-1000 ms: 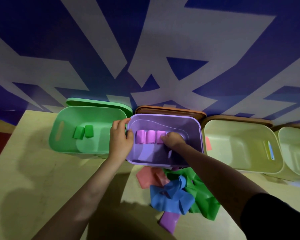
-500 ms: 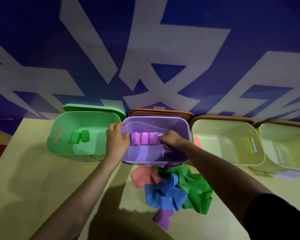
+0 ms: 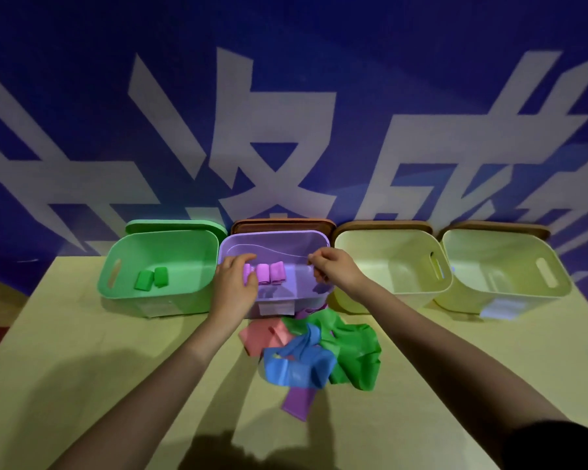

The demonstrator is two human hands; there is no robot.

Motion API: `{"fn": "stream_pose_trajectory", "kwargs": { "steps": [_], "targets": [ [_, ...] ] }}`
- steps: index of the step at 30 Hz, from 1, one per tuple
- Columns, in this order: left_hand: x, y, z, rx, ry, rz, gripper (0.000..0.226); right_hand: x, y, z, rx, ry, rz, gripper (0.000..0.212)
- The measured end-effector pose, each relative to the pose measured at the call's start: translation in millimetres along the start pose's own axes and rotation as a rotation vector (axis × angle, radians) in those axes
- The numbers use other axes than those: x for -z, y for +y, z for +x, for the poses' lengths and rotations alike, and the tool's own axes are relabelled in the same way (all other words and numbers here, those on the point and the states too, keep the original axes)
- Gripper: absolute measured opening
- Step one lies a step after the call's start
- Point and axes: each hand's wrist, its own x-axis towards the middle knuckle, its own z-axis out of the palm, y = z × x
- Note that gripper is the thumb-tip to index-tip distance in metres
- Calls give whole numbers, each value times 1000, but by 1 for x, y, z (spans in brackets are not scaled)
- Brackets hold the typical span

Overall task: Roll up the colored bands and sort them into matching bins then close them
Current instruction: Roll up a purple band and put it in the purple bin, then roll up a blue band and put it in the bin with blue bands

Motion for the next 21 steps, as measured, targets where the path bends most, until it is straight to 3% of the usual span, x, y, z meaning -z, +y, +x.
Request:
{"fn": "stream_pose_trajectory", "kwargs": {
  "steps": [5, 10, 18, 21],
  "targets": [
    [-17, 3, -45, 127, -90, -222, 30, 15, 23, -46, -26, 59, 102, 28],
    [-51, -11, -93, 267, -184, -248, 23, 24, 69, -89, -130, 51, 100, 27],
    [-92, -35, -124, 346, -324, -109, 23, 13, 144, -133, -287, 118, 157, 27],
    [-104, -36, -125, 285, -261, -18, 26, 5, 165, -133, -302, 126, 76, 24]
  ]
}}
